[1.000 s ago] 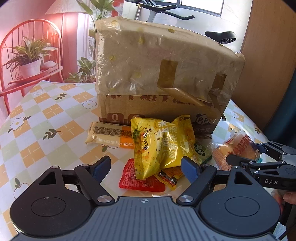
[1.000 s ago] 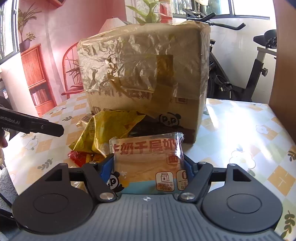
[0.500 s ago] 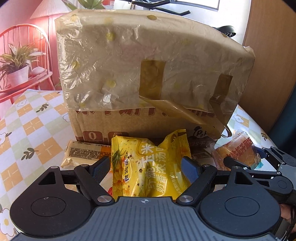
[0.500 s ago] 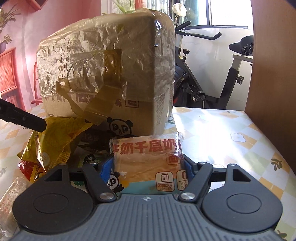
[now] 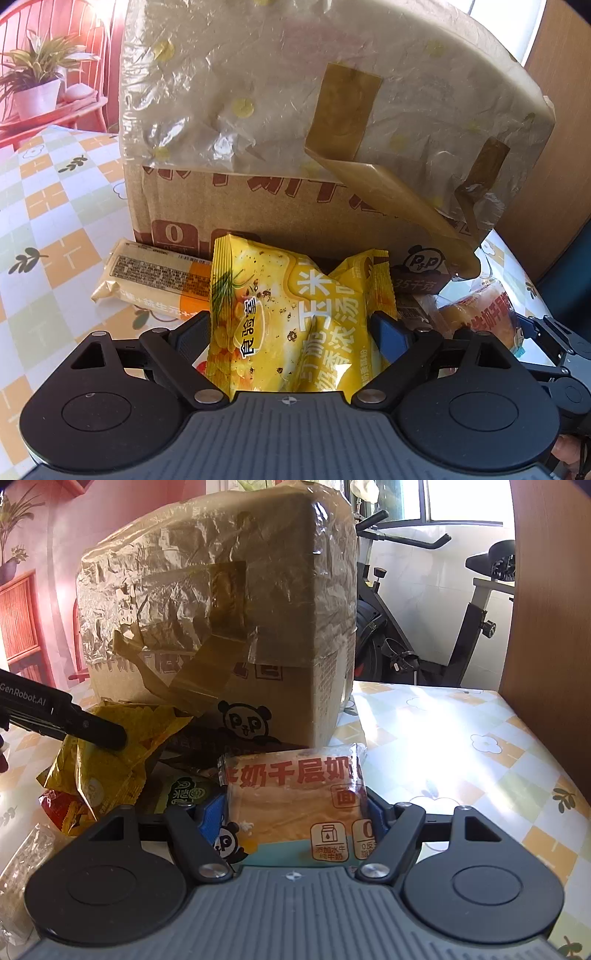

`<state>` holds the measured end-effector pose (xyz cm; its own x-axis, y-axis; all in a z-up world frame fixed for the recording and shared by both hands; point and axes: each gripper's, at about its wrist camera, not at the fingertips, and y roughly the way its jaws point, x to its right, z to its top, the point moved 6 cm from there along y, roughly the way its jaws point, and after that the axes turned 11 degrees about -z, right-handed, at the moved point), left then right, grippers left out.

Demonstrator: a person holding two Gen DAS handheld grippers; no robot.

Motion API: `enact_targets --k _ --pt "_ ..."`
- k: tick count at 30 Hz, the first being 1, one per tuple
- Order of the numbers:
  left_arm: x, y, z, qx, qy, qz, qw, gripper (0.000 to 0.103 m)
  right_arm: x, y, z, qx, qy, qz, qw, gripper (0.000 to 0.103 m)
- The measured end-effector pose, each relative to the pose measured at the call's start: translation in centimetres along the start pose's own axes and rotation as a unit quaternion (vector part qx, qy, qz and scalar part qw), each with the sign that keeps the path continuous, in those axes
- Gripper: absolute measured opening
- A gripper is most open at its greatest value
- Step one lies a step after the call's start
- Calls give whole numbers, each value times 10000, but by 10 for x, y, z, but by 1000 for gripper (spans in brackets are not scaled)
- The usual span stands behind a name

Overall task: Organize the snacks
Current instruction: 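Grasp the yellow corn chip bag with the left tool while the right tool holds the bread packet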

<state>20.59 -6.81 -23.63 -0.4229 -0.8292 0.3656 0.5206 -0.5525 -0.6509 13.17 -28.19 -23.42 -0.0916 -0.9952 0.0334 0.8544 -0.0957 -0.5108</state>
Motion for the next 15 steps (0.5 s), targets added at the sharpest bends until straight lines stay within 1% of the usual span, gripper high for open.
enact_targets --k 3,6,7,9,10,11,12,15 --pt "-4 6 -5 11 -133 -109 9999 93 2 1 1 -19 57 16 10000 74" --pt "-5 3 -7 103 -140 -160 9997 87 2 1 1 -13 38 11 10000 74" --pt "-3 0 -7 145 -108 -212 9996 78 2 1 1 -12 35 14 10000 74" --pt "0 -7 -7 186 -169 -342 9991 75 2 1 1 -12 34 13 10000 74" --pt "2 -12 -6 247 -213 -436 9985 71 2 1 1 -12 35 12 10000 74" --pt "5 -20 -6 327 -224 -511 9979 70 2 1 1 -13 36 14 10000 74" --pt "6 -26 -7 399 -183 -486 9978 70 2 1 1 -12 42 15 10000 74" --pt "9 -44 -10 592 -5 -215 9980 70 2 1 1 -13 35 31 10000 74"
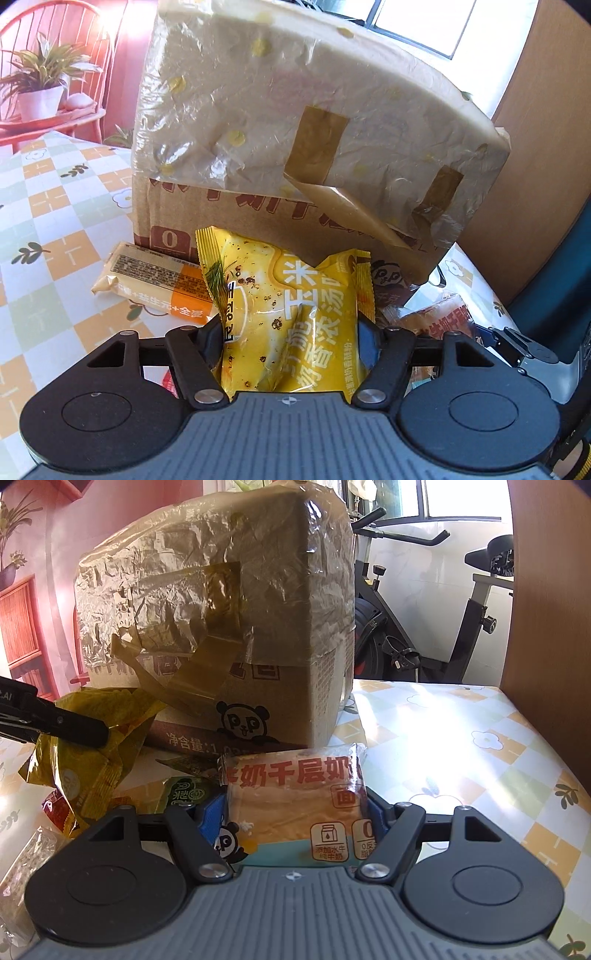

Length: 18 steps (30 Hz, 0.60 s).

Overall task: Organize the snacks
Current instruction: 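Grasp the yellow corn chip bag with the left tool while the right tool holds the bread packet, then carry both packets over the lined box and open both tools to drop them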

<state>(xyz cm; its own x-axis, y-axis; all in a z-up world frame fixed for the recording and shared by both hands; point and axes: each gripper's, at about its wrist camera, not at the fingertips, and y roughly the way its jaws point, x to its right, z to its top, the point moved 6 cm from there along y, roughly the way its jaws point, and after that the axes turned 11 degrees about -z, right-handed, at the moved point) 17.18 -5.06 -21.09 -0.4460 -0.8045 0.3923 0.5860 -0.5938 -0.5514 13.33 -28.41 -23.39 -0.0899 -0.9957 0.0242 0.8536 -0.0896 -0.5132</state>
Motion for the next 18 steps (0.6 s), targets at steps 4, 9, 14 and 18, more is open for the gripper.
enact_targets --k 4,9,14,18 --pt "-2 -19 -1 169 67 335 9993 70 0 0 0 -2 -10 6 10000 74" --pt "-7 -29 -3 184 116 498 9985 71 0 0 0 0 -6 6 10000 74" --pt "-12 -36 -3 268 104 559 9980 71 0 1 -1 -12 -29 -6 10000 74" --pt "-13 -35 -3 274 57 561 9980 71 -1 1 -1 -16 -85 -47 10000 74"
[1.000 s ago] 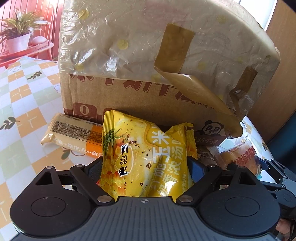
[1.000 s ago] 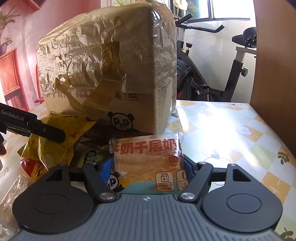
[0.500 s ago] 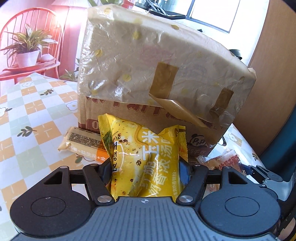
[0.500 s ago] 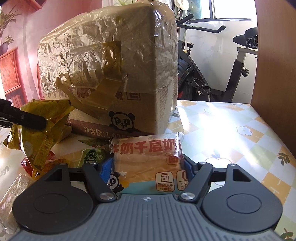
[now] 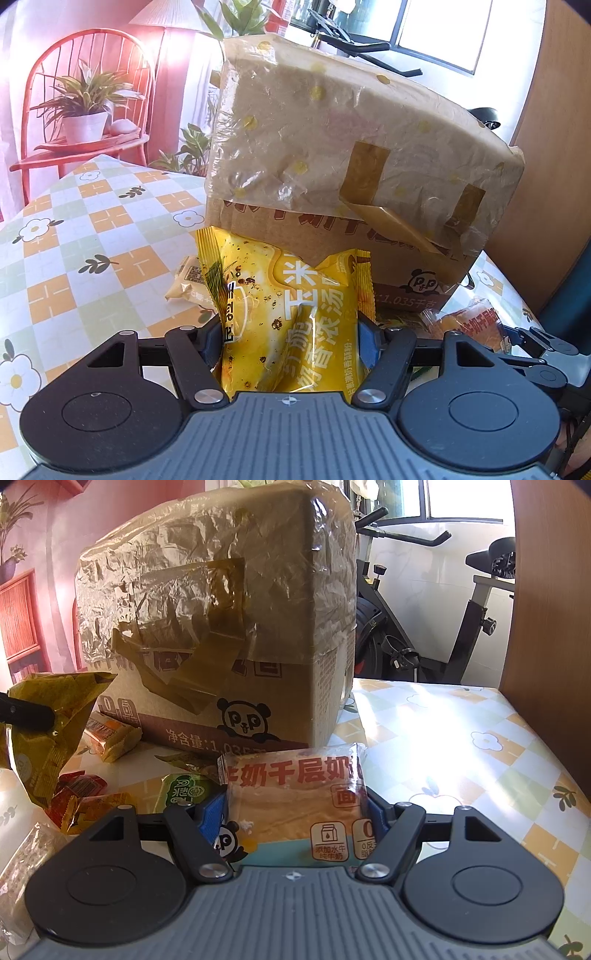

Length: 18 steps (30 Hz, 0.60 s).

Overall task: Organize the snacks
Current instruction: 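Carry both packets over the lined box and open both tools to drop them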

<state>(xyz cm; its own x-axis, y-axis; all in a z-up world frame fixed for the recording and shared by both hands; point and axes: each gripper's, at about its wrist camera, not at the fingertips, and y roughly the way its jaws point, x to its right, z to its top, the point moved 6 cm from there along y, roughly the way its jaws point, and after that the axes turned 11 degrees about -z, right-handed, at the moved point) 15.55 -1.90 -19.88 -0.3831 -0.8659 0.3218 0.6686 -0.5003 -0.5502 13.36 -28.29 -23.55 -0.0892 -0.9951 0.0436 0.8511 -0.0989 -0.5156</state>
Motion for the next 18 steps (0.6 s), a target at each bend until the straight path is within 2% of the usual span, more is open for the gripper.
enact_targets --k 13,18 --pt "-1 -18 5 263 58 -15 9996 71 -6 -9 3 29 -172 -238 9996 74" --pt "-6 -24 11 388 24 80 9992 71 -3 -25 7 103 -7 -346 9993 74"
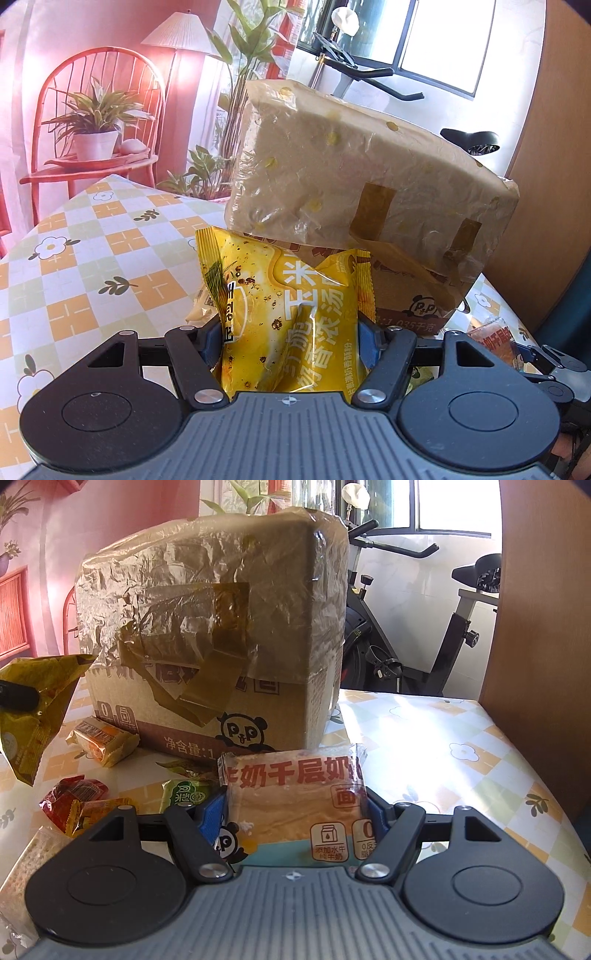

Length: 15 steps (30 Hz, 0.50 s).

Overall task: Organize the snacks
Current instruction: 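Carry both packets over the lined box and open both tools to drop them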

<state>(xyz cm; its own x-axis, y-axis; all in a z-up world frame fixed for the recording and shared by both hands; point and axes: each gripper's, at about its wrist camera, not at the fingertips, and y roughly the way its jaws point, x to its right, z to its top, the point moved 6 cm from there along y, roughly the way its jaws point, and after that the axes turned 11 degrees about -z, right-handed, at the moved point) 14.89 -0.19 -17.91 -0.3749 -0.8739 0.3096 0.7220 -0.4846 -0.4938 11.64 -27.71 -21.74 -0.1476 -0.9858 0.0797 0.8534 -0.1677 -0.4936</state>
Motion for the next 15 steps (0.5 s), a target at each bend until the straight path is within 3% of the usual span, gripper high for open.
enact_targets --k 15 --pt "-5 -17 18 313 18 198 9993 71 -11 -35 28 355 108 240 9990 74"
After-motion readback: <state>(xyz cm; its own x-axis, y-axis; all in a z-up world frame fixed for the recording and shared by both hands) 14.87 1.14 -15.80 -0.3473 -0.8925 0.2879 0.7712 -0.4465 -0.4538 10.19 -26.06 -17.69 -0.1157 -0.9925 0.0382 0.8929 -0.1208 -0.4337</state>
